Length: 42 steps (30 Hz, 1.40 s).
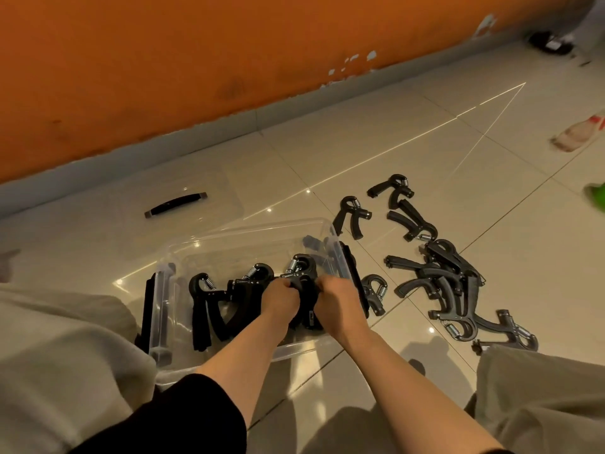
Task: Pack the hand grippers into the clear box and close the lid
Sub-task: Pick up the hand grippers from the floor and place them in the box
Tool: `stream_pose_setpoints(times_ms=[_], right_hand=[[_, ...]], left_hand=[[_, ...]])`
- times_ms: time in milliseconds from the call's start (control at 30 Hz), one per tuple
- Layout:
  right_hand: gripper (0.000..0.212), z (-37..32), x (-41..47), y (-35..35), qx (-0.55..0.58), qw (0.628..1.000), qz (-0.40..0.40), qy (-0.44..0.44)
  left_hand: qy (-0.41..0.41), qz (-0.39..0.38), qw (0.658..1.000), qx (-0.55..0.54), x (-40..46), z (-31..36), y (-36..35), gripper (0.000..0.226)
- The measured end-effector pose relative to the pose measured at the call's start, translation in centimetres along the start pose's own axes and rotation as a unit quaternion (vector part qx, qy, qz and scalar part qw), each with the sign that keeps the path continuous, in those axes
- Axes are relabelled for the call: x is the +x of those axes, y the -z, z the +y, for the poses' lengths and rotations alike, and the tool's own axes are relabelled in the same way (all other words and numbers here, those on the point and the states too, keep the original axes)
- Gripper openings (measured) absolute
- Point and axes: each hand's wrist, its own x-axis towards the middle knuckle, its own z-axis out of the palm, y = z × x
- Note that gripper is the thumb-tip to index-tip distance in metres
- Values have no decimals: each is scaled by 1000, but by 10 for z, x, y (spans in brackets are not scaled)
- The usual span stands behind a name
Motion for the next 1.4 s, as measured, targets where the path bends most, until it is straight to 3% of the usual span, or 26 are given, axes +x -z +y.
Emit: stream_pose_setpoints(times_ms=[67, 167, 267, 400, 633, 867, 1133, 1400], right_hand=[[18, 2, -4, 16, 59, 997, 54, 19], [17, 13, -11, 45, 112, 984, 135, 2], [21, 44, -19, 66, 135, 975, 175, -33], [27, 103, -36, 75, 147, 969, 172, -104], [25, 201, -70, 78, 150, 951, 169, -212], [12, 276, -80, 73, 169, 925, 162, -298], [7, 312, -46, 74, 184, 923, 135, -309], [32, 325, 7, 82, 182, 920, 137, -319]], left_hand=[[-69, 62, 996, 7, -7, 15, -1, 22], [-177, 68, 975, -118, -25, 45, -9, 19], [-200, 33, 973, -108, -42, 74, -28, 22], [-217, -19, 975, -50, -56, 89, -68, 31], [-253, -106, 961, 35, -72, 91, -145, 22], [-143, -181, 968, 97, -77, 79, -227, 24], [-82, -177, 976, 97, -66, 69, -261, 25], [-49, -156, 984, 74, -39, 79, -268, 25]])
